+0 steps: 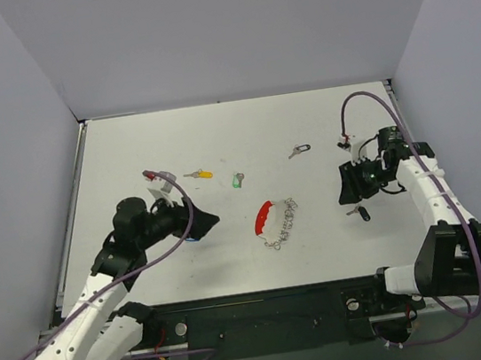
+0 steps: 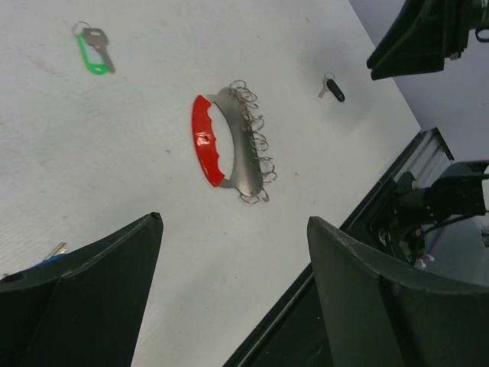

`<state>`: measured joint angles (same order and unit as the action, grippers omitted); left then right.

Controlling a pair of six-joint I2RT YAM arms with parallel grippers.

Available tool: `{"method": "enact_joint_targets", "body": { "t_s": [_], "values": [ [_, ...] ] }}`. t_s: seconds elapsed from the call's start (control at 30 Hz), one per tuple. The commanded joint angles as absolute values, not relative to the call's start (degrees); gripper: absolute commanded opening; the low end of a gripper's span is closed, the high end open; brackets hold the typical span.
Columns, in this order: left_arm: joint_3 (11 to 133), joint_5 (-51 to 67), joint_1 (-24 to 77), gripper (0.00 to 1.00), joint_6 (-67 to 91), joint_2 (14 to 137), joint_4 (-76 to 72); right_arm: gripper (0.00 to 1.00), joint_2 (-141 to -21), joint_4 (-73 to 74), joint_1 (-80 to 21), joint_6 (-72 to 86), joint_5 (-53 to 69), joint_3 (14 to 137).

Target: Put the keys on the keyring

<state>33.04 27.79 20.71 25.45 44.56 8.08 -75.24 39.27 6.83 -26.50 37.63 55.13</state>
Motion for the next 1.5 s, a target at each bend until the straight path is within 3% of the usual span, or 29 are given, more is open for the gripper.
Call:
{"method": "enact_joint_targets", "body": {
  "t_s": [0.0,0.17,0.43,0.7,0.83,1.17,1.47],
  "values": [
    [35.33,15.68,33.27,0.87,29.88,46.57,5.36,0.34,-72.95,40.08,2.91,-30.06,41.48,53.7],
    [34.11,6.16,44.54,0.86,32.95,52.02,1.25,0.34,-73.83,39.64,-3.68,-30.5,41.57,53.79],
    [34.89,-1.66,51.85,0.82,32.61,61.52,-6.83,0.34,-74.97,41.65,-6.06,-30.06,41.22,55.28],
    [33.75,-4.39,52.29,0.84,30.41,63.46,-15.81,0.34,-75.15,44.73,-5.89,-33.75,41.74,56.16],
    [33.84,-7.29,52.12,0.97,30.14,64.16,-17.23,0.34,-75.93,45.53,-6.06,-35.94,42.72,56.16],
    [30.33,-1.41,46.41,0.97,39.28,62.67,-21.45,0.34,-76.11,45.44,-10.1,-35.42,40.96,57.04],
    [30.15,-1.32,46.58,0.97,37.0,52.58,-9.42,0.34,-74.97,38.69,-18.72,-31.12,32.62,58.1]
  ]
}}
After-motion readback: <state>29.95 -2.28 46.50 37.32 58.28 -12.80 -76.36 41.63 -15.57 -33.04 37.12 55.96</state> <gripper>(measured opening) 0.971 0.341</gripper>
